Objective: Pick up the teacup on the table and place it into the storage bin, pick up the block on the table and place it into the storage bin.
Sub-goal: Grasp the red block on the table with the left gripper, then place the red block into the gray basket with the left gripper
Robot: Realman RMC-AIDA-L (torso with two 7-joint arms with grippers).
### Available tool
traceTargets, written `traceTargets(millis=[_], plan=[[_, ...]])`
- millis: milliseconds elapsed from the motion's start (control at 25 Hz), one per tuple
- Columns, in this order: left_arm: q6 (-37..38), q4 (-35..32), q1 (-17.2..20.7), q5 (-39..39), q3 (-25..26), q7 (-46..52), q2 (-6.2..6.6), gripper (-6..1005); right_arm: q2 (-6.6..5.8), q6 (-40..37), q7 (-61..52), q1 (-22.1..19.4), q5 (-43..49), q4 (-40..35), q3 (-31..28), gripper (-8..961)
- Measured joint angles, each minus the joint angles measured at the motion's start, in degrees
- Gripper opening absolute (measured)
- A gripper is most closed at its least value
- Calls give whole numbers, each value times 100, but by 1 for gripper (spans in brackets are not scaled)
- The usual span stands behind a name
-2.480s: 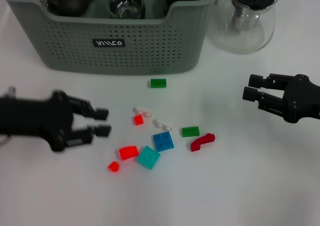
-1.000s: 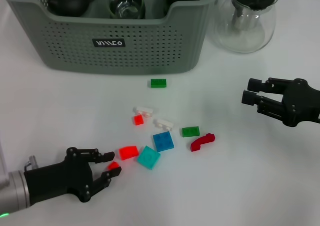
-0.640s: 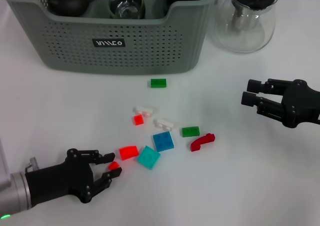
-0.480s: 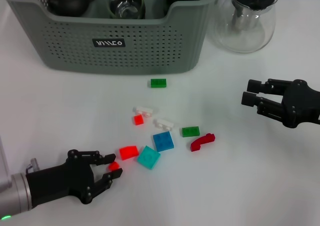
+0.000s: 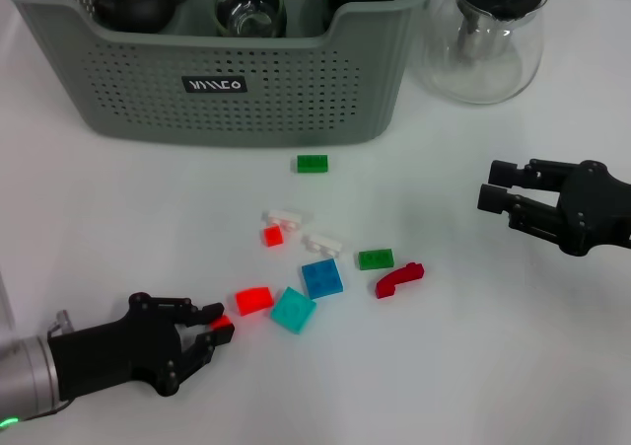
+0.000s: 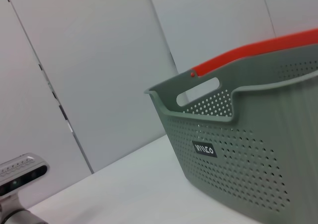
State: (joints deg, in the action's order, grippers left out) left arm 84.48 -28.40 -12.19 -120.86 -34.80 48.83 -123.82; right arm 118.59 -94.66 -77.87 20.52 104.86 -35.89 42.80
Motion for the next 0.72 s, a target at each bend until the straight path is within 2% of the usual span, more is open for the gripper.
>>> traceTargets(millis=[200,320,480,600,720], plan=[[10,-8,-17,-4,0,187,25,225,-11,0,0,-3,0,25,0,424],[362,-122,17,38,209,288,48,216,-12,-1,0,-7,0,27,0,423],[1023,-206,-55,21,621,690,219,219,-12,-1,0,-12,0,30,-1,423],[1449,-211,-250,51,946,1222,370,226,-12,3,0,6,0,30,-3,423],[1808,-202,-563,61,1322,1689,428,232,-7,18,2,30,0,30,-1,423]])
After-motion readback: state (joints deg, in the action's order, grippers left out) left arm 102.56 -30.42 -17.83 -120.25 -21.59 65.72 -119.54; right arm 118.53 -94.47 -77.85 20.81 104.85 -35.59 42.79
